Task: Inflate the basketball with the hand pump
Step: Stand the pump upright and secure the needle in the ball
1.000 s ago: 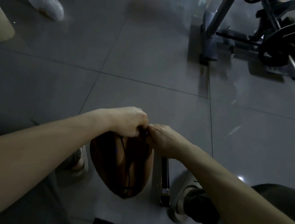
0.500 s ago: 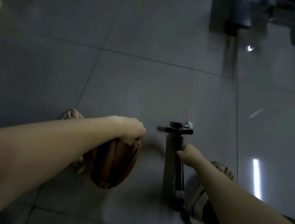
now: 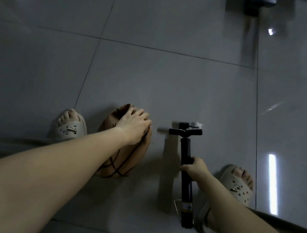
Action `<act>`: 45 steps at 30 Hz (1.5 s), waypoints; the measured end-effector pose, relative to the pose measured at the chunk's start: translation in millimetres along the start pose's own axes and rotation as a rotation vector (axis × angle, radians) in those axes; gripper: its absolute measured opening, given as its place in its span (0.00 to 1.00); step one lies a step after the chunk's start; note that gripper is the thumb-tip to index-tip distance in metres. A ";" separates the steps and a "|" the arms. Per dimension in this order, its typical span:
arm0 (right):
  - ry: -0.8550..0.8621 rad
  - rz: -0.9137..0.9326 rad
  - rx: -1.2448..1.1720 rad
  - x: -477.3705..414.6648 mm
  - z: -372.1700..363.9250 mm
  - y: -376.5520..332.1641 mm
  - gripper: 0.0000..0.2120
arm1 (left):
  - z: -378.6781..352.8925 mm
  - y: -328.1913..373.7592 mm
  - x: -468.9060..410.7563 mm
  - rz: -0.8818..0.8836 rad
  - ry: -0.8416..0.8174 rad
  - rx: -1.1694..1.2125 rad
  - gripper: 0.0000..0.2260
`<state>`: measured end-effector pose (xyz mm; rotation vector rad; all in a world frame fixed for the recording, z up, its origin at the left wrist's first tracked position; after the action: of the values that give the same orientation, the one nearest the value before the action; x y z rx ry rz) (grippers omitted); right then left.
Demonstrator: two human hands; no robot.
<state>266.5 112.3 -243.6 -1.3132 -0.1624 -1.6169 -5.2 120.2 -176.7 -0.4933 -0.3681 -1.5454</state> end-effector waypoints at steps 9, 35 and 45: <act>-0.111 0.240 0.025 55.8 36.3 -79.4 0.16 | 59.3 -1.1 12.4 0.279 0.047 1.132 0.26; 0.480 0.472 0.425 154.1 137.2 -150.6 0.07 | 153.8 62.3 90.8 0.086 -0.130 1.784 0.12; 0.316 0.687 0.109 152.0 96.1 -155.9 0.13 | 190.3 73.5 107.0 0.044 0.237 1.409 0.16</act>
<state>228.2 158.2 -13.2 -0.8739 0.3560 -1.1731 83.8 124.9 35.8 0.7644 -1.0978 -0.9492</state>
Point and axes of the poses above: each hand's wrist, its own x-axis away from the middle knuckle, its own z-axis out of the back of the hand, y = z × x, the point moved 3 cm from there along -x, towards the middle knuckle, and after that the axes turned 8 degrees about z, right-handed, at the moved point
